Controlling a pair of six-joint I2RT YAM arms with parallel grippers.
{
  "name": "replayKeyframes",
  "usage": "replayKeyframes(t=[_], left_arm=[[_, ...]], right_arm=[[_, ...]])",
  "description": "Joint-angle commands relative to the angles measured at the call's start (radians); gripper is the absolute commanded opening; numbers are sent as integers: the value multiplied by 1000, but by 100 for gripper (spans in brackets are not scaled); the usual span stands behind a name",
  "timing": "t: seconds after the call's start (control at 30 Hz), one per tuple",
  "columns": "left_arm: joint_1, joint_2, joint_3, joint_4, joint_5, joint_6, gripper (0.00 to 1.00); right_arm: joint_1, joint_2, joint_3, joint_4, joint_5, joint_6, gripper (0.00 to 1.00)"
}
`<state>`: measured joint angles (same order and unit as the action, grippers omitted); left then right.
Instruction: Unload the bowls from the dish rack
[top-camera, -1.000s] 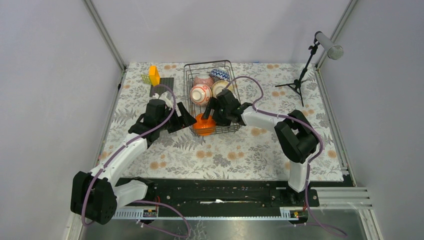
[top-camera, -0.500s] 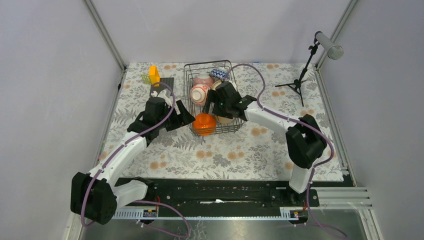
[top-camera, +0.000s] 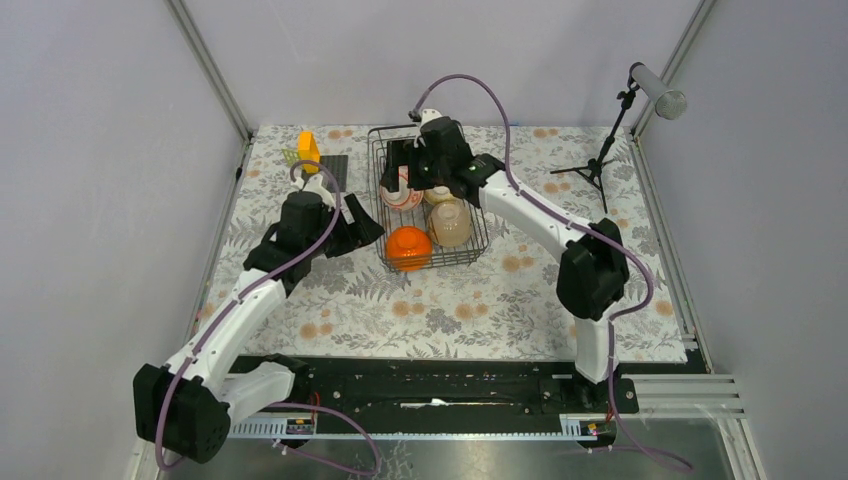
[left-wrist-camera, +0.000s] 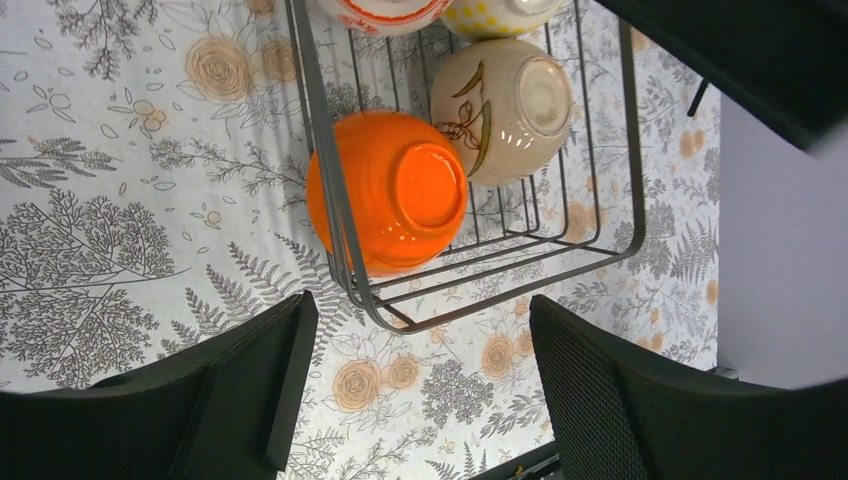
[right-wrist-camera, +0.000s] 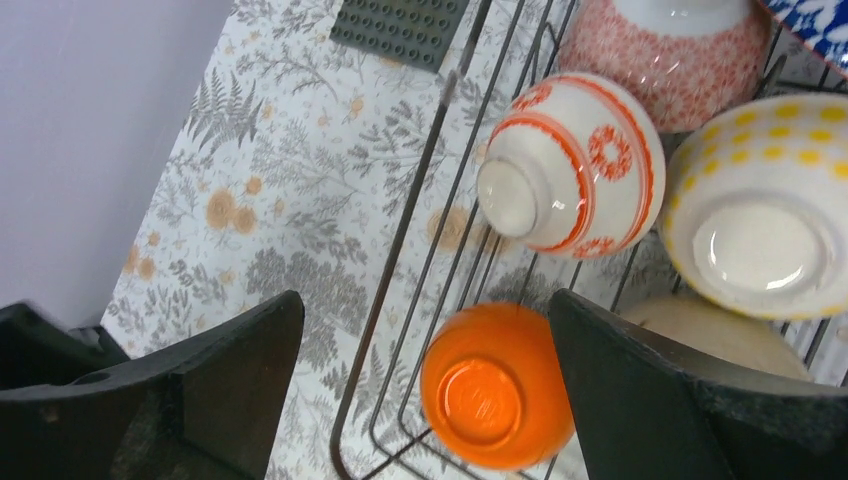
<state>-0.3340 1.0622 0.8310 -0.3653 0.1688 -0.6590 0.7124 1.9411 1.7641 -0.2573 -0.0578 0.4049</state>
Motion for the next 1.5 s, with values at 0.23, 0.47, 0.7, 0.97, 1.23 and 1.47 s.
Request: replayKeyframes(t=[0.23, 0.47, 0.7, 0.97, 1.23, 1.47], left_arm=[[-2, -111, -12, -37, -51, 17, 85], [-1, -152, -32, -48, -71, 14, 85], [-2, -148, -12, -65, -95, 35, 86], [-2, -139, 7, -104, -105, 37, 87], [-2, -145, 8, -133, -113, 27, 87], [-2, -128, 14, -138, -110, 22, 87]], right_arm=[[-86, 253, 315, -138, -105, -116, 98], [-88, 330, 390, -189, -90, -211, 98], [-102, 361, 381, -200, -134, -323, 98], [-112, 415, 406, -197, -189, -342, 98], [-110, 464, 461, -196, -177, -318, 100], [-97, 481, 471, -202, -68, -289, 100]])
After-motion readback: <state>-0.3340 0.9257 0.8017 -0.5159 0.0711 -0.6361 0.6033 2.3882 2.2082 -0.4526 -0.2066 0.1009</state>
